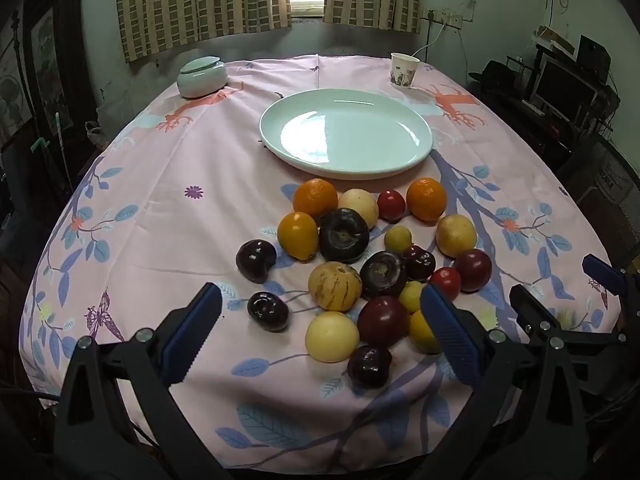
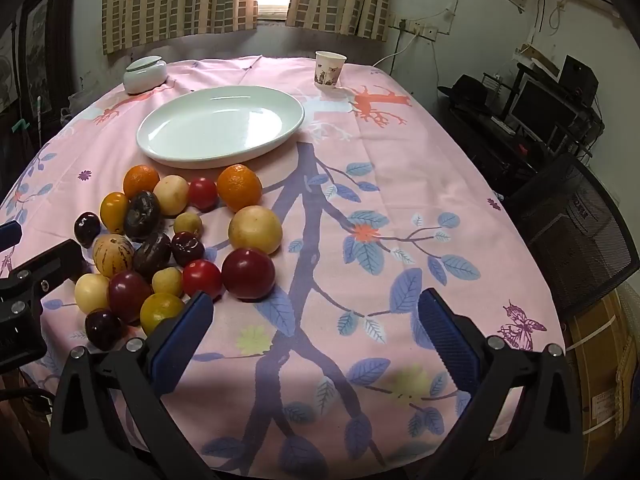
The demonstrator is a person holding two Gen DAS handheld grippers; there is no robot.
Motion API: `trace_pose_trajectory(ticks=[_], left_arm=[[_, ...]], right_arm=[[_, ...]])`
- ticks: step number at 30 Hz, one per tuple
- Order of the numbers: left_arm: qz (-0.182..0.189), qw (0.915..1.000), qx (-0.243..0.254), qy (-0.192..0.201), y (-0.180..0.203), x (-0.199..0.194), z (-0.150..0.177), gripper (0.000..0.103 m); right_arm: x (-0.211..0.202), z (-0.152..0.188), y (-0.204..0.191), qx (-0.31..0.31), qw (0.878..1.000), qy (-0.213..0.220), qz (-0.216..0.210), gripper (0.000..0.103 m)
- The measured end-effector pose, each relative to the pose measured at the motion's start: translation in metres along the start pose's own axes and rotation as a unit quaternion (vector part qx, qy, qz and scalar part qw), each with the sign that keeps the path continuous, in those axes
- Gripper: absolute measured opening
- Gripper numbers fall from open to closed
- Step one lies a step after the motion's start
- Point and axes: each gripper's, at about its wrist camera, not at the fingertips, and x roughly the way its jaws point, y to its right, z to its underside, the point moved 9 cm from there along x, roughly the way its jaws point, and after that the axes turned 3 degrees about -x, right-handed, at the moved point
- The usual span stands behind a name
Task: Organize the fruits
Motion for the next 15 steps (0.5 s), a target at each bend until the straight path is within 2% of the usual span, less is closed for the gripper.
trace_pose_trajectory(ticks=[15], left_arm=[[-0.002, 1.0, 0.002, 0.002, 0.0, -0.0002, -0.0002, 0.101]], right_arm=[[0.0001, 0.0006, -0.0023, -0.001, 1.0, -0.002, -0.002, 0.102]])
